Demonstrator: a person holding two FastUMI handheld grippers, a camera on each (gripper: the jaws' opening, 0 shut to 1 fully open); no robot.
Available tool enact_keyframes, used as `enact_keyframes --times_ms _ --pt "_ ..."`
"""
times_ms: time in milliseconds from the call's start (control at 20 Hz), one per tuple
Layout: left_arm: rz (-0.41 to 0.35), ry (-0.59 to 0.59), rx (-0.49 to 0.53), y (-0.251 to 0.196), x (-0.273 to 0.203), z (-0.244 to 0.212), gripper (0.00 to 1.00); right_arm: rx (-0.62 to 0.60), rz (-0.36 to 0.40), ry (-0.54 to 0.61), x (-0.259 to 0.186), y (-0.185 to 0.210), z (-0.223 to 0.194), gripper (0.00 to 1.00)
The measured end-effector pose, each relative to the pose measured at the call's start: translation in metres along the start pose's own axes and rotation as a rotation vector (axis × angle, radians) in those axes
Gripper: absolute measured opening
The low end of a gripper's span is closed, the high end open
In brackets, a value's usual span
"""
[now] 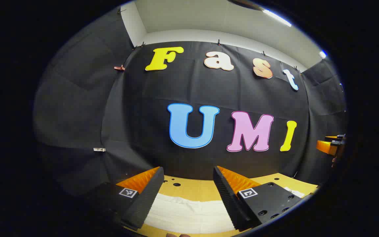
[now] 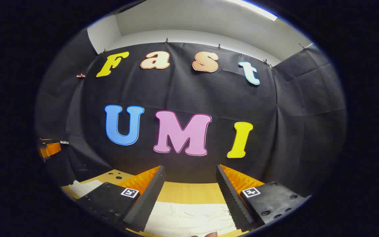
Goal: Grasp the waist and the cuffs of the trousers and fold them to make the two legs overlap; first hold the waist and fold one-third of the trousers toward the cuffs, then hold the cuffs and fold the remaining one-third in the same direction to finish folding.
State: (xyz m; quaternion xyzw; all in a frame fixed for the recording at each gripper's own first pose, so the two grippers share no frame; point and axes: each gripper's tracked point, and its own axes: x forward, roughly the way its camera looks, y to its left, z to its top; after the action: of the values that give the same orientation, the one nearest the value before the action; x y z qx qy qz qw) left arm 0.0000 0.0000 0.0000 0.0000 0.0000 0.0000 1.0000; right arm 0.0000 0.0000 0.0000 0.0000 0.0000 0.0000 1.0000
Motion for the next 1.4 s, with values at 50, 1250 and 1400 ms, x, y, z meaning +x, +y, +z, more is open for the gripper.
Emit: enact_keyframes --times_ms 50,1250,1400 --pt "-0.002 0.002 -0.001 0.0 0.001 -0.002 0.96 -0.001 0.002 0.0 0.0 0.0 0.0 0.97" --pt "-0.155 0.164 0.273 0.045 0.013 -0.076 0.94 -0.077 0.016 0.1 -0.006 -0.006 -0.023 0.98" --pt "-0.265 0.247 0.531 0.067 0.012 -0.119 0.97 -0.091 -0.013 0.132 -0.01 -0.011 -0.03 0.98"
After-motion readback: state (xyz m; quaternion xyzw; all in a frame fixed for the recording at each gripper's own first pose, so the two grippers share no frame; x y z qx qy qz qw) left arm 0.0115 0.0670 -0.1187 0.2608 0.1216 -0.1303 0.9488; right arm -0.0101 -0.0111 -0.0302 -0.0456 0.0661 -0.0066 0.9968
